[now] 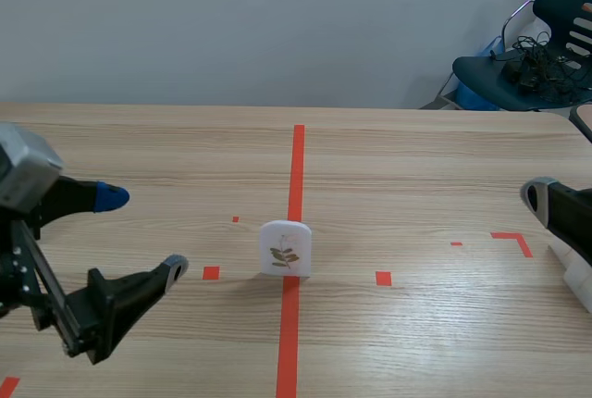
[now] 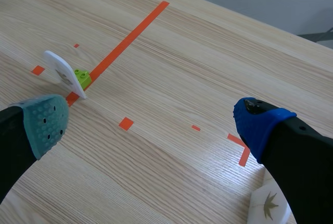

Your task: Do the leaf sorting experiment

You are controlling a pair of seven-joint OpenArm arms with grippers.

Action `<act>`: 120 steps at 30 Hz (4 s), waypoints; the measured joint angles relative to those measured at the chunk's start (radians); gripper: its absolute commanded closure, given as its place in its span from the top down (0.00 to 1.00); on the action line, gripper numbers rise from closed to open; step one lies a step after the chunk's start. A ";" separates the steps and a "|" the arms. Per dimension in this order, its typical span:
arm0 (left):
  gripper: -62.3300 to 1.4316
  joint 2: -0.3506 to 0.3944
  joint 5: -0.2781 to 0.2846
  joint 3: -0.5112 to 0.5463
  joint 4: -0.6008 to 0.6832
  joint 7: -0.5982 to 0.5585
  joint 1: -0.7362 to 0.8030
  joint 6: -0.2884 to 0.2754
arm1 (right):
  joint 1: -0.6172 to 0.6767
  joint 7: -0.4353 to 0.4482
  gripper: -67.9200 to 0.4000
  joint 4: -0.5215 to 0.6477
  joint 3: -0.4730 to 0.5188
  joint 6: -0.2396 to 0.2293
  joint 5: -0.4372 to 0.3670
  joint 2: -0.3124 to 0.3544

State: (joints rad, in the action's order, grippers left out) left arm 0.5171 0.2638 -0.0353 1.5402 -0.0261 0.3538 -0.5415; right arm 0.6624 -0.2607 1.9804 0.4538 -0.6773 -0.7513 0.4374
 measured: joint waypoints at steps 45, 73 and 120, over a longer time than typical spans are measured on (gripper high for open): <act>0.09 -0.163 0.011 -0.334 -0.182 -0.032 -0.357 0.070 | 0.000 0.000 1.00 0.000 0.000 0.000 -0.001 0.000; 0.10 -0.124 0.446 0.139 -0.738 -0.158 -0.344 0.473 | 0.000 0.000 1.00 0.000 0.000 0.000 -0.001 0.000; 1.00 0.015 0.308 0.204 0.137 0.134 0.050 -0.152 | -0.003 0.000 1.00 0.000 -0.002 0.000 0.000 0.000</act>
State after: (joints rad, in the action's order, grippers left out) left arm 0.5320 0.5720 0.1688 1.6768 0.1081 0.4038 -0.6933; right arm 0.6594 -0.2607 1.9804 0.4522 -0.6773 -0.7517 0.4377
